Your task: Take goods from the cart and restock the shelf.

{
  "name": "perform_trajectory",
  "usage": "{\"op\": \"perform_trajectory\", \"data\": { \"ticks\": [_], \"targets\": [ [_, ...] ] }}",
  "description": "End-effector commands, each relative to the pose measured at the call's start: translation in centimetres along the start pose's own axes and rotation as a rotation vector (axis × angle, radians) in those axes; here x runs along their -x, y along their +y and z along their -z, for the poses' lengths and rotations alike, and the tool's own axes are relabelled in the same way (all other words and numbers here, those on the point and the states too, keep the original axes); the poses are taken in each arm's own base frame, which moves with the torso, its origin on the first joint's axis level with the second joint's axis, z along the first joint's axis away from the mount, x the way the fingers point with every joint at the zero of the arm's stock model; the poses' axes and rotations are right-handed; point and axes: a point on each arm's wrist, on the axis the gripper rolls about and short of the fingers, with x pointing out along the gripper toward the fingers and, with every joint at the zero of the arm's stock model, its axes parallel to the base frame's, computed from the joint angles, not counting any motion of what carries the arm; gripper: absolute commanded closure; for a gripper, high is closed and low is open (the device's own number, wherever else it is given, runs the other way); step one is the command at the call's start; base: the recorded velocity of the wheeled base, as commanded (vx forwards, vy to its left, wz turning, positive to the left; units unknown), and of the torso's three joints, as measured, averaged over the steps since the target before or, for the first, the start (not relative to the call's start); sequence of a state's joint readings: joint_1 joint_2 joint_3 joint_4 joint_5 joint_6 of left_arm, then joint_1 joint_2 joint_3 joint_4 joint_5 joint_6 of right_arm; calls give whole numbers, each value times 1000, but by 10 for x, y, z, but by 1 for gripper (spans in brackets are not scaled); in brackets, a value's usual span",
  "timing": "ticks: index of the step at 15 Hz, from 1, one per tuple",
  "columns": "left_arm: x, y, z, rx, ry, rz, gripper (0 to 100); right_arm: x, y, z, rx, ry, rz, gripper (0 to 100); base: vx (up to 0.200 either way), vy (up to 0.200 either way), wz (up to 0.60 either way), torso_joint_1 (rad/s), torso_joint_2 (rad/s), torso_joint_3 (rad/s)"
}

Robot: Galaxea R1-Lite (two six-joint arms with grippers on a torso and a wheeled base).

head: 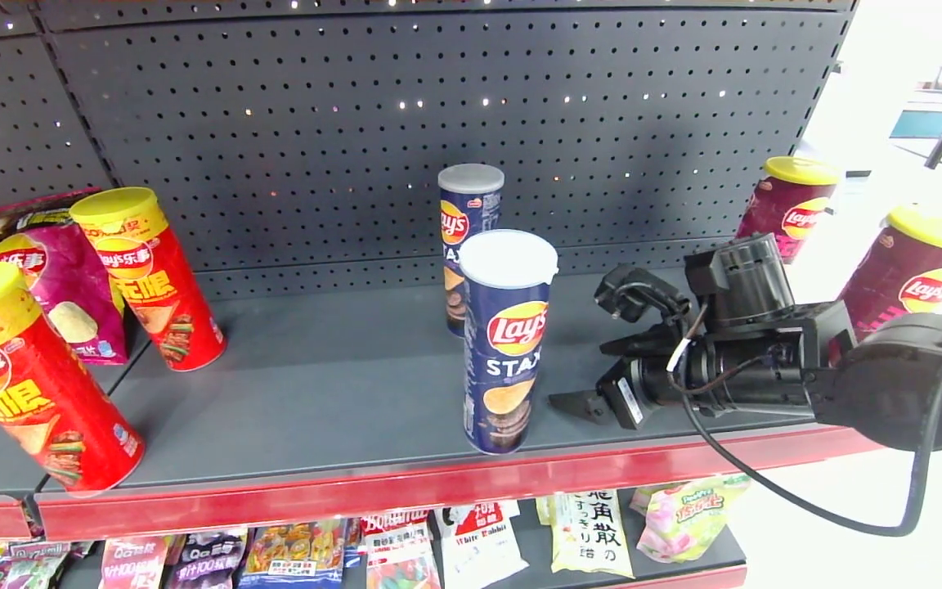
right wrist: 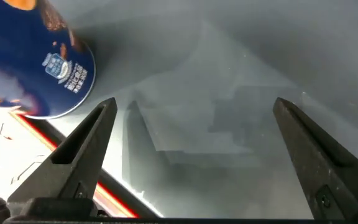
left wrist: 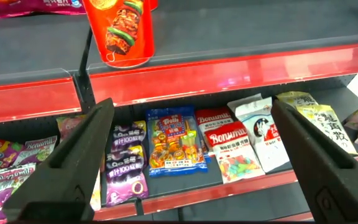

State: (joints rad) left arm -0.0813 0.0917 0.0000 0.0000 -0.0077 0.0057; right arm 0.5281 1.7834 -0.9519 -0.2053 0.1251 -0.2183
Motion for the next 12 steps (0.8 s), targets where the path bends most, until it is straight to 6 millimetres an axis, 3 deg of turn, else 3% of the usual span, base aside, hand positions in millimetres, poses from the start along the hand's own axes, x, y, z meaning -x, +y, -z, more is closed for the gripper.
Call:
{"op": "perform_trajectory", "data": {
  "ticks": [1,7,12],
  "targets": [
    [0,0,0,0,2,0,0,-6,3,0,4,9,-11,0,0,0,0,0,0,0],
    [0,0,0,0,2,0,0,-17,3,-6,13,7,-1,0,0,0,0,0,0,0],
    [0,0,0,0,2,0,0,-20,17,-9,38,4,-34,0,0,0,0,0,0,0]
  ]
}}
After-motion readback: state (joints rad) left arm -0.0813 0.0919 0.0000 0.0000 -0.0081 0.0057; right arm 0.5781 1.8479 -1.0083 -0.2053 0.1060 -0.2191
